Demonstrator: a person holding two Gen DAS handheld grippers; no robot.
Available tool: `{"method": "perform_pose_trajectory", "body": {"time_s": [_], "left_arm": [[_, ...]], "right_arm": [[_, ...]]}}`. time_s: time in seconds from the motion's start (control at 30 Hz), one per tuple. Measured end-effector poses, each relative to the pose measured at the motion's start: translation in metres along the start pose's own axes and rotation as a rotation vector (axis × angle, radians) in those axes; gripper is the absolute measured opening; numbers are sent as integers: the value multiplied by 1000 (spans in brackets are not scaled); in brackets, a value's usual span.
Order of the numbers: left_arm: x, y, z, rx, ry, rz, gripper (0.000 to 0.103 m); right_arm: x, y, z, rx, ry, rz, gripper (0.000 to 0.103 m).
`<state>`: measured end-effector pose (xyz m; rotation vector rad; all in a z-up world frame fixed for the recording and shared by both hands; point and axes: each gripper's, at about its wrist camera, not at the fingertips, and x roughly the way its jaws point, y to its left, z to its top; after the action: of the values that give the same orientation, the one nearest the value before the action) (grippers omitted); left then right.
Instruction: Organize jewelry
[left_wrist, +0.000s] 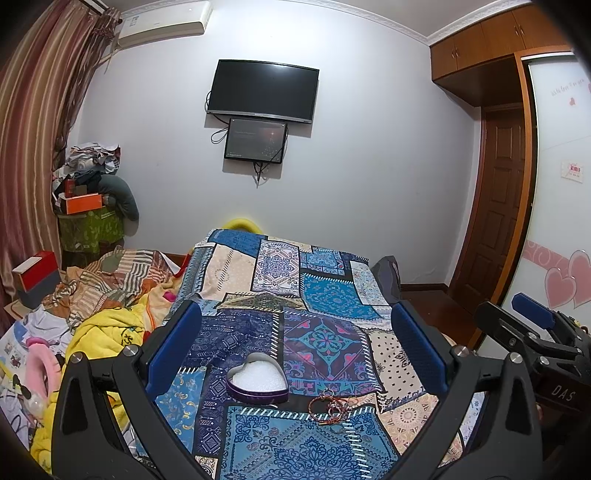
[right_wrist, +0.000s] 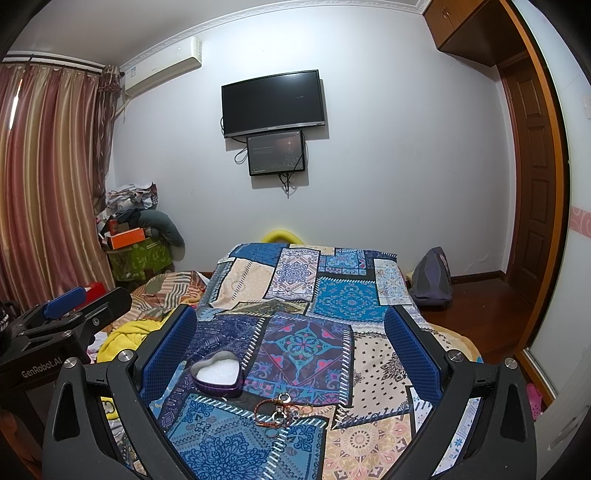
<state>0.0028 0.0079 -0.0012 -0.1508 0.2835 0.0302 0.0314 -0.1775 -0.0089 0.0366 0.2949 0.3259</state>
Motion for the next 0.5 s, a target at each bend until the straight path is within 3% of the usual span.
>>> {"method": "perform_pose_trajectory", "body": {"time_s": [0.5], "left_arm": [[4, 3, -2, 0, 7, 4, 103]], "right_arm": [[5, -1, 0, 7, 12, -2, 101]]}}
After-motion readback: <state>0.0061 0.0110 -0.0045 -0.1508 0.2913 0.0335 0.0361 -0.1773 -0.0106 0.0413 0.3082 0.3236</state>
